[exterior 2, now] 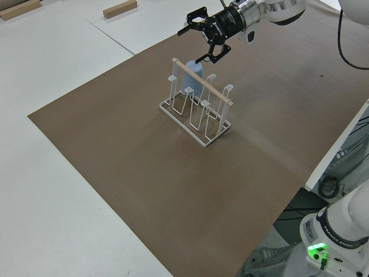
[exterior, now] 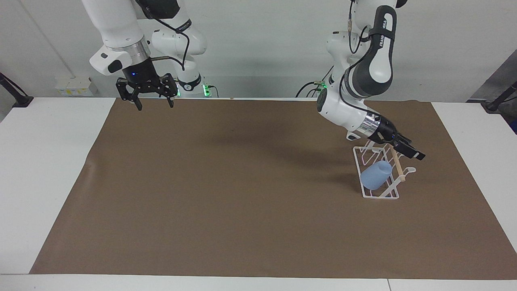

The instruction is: Hang cup on cup holder

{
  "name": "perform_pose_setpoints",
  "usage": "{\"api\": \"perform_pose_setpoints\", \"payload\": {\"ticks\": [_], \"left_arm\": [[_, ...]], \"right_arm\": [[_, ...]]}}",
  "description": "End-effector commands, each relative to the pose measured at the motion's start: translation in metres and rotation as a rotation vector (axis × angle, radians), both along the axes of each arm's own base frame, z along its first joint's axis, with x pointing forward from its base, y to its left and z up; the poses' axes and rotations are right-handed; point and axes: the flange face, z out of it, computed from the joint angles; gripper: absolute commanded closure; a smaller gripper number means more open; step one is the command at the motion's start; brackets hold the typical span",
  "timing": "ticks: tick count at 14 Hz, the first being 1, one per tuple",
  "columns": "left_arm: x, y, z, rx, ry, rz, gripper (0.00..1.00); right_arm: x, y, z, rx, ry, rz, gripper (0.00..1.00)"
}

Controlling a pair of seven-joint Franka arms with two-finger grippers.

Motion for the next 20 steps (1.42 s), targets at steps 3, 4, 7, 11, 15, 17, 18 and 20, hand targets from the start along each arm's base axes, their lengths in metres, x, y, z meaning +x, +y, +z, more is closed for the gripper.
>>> {"api": "perform_pose_setpoints", "payload": {"ticks": [3,4,7,11,15,17,18,20], "left_arm": [[-0.017,-0.003,0.042,-0.196,-0.117,0.233,0.0],[-0.02,-0.001,0.053,-0.29,-0.106,0.289,0.0],[-0.029,0.023,0.093,-0.682,-0.074,0.498,0.0],[-0.047,0.028,0.13,-0.833,-0.109,0.546,0.0],[-0.038,0.06,0.173,-1.02,-0.176,0.659,0.0],[-0.036,0.072,0.181,-1.049,-0.197,0.673,0.0],[-0.036,0.074,0.19,-1.072,-0.207,0.676,0.0],[-0.036,0.084,0.212,-1.132,-0.233,0.696,0.0]], "right_arm": [[-0.003,-0.005,0.0,-0.026,-0.016,0.017,0.0],[-0.003,-0.004,0.0,-0.025,-0.016,0.018,0.0],[-0.003,-0.005,0.0,-0.024,-0.016,0.015,0.0],[-0.002,-0.007,0.0,-0.022,-0.016,0.003,0.0],[-0.003,-0.013,-0.001,-0.021,-0.009,-0.009,0.0],[-0.003,-0.012,-0.001,-0.021,-0.005,-0.006,0.0],[-0.004,-0.012,-0.001,-0.022,-0.002,-0.006,0.0],[-0.004,-0.012,-0.001,-0.022,-0.002,-0.006,0.0]]}}
